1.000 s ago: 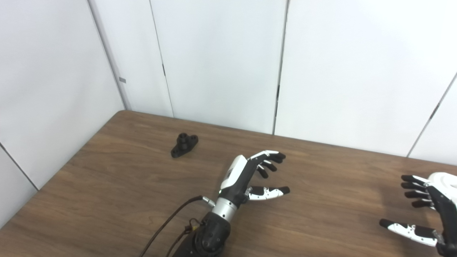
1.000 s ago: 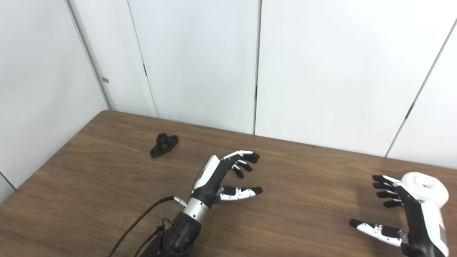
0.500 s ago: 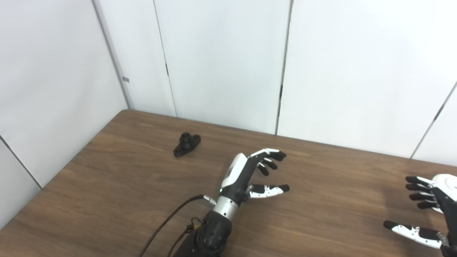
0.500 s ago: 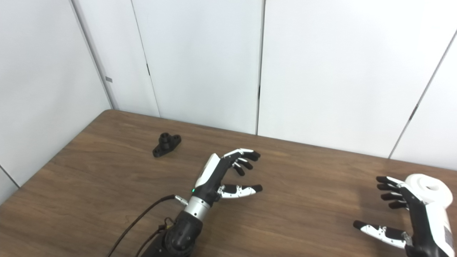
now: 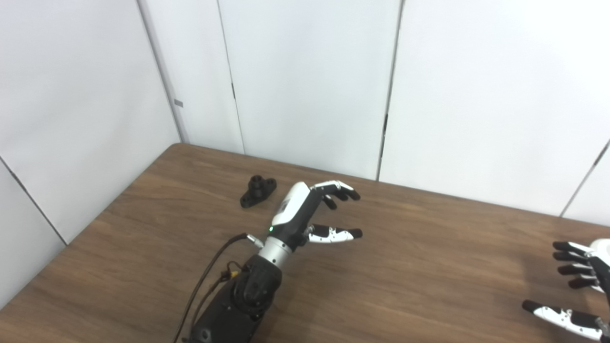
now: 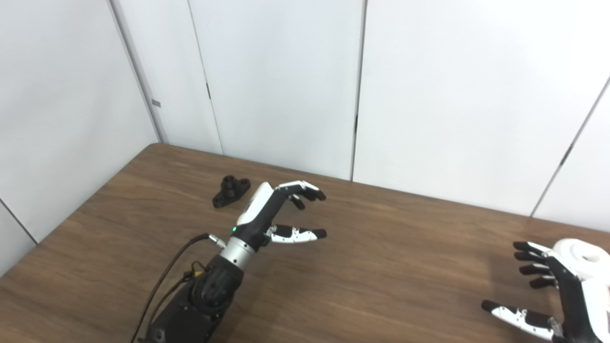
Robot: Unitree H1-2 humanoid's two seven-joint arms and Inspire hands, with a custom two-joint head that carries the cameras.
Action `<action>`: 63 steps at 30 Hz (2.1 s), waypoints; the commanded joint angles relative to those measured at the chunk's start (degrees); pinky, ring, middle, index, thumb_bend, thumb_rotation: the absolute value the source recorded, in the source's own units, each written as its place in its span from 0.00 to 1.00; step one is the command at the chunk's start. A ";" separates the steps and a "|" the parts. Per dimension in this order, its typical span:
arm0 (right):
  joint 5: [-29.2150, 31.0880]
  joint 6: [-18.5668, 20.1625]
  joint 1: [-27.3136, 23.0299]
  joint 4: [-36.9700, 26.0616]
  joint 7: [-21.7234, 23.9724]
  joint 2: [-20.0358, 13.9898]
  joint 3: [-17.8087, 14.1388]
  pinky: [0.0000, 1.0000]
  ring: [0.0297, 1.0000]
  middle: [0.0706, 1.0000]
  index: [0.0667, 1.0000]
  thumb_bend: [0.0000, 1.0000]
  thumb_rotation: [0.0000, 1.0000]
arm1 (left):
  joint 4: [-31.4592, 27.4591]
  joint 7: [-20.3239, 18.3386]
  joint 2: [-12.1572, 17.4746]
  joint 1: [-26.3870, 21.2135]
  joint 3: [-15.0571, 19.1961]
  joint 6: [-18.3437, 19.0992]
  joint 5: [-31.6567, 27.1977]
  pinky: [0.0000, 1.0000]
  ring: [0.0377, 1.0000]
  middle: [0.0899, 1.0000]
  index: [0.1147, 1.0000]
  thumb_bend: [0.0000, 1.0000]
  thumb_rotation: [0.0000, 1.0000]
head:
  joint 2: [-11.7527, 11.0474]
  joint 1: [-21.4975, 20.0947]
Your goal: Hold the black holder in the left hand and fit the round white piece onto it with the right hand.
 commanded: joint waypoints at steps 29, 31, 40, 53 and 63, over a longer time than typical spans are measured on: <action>0.16 -1.79 -2.44 -0.66 -1.04 -1.67 -0.38 0.52 0.61 0.67 0.71 0.73 0.00 | -0.01 5.70 12.78 -3.78 10.68 7.43 4.59 0.69 0.82 0.82 0.66 0.83 0.21 | 0.32 1.11; 0.30 -1.69 -2.38 -0.80 -0.93 -1.71 -0.42 0.52 0.62 0.68 0.71 0.73 0.00 | 1.49 6.85 13.54 -4.12 10.65 7.60 5.45 0.71 0.83 0.83 0.67 0.83 0.23 | 0.32 1.11; 0.71 -2.04 -2.34 -0.57 -1.11 -1.88 -0.59 0.50 0.61 0.67 0.71 0.74 0.00 | 6.51 12.34 13.80 -5.32 10.79 9.67 7.05 0.66 0.80 0.81 0.67 0.84 0.25 | 0.57 1.16; 0.79 -2.72 -2.27 -0.27 -1.10 -2.38 -0.51 0.50 0.61 0.67 0.70 0.72 0.00 | 9.00 10.97 14.15 -6.23 8.38 20.05 8.62 0.73 0.89 0.91 0.71 1.00 0.28 | 0.87 1.09; 1.23 -2.70 -2.14 -0.50 -1.02 -2.70 -0.74 0.48 0.59 0.67 0.70 0.72 0.01 | 12.01 9.88 15.09 -6.82 5.94 23.59 9.06 0.75 0.93 0.95 0.72 1.00 0.36 | 1.23 1.01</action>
